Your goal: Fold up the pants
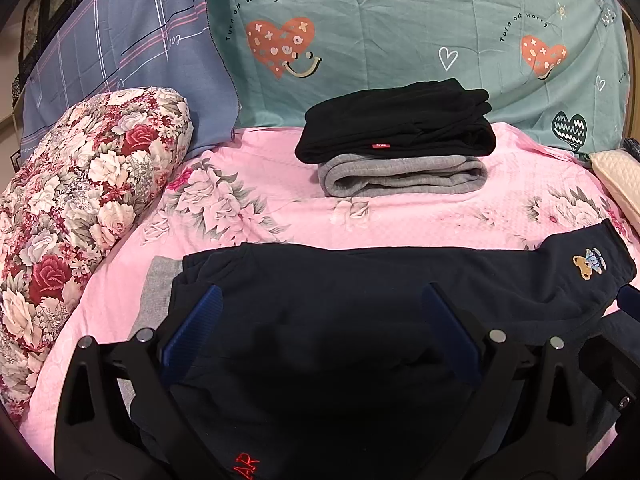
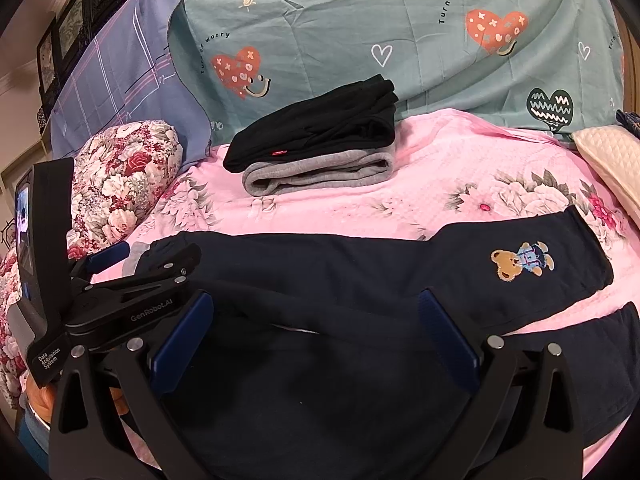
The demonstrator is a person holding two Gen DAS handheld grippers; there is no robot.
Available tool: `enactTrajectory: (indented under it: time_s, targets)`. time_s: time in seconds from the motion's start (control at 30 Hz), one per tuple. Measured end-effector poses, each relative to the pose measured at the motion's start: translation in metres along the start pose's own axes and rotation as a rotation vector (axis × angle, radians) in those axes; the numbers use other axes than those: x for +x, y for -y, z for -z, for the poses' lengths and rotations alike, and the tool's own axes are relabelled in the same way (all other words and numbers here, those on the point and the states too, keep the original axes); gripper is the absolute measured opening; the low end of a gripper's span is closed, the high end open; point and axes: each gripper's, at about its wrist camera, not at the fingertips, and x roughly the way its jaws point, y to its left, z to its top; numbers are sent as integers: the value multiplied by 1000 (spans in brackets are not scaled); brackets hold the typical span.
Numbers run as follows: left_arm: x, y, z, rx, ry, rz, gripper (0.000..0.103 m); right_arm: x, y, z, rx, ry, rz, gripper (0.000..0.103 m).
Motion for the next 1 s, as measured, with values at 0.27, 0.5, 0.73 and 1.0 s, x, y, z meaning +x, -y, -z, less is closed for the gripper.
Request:
enactTrajectory:
  time_s: [0.27, 0.5, 0.73, 1.0]
  targets:
    - [0, -1, 0, 0, -2, 0, 101, 0, 0, 0, 2, -2, -4, 102]
    - [0, -1, 0, -1, -2, -1, 101, 1, -1, 0, 1, -3, -7, 102]
    - [0, -4, 0, 0, -4, 0, 101, 1, -1, 1, -1, -3, -11, 102]
    - [0, -6, 1, 1, -5, -1, 101, 2, -1, 1, -3, -6, -18, 102]
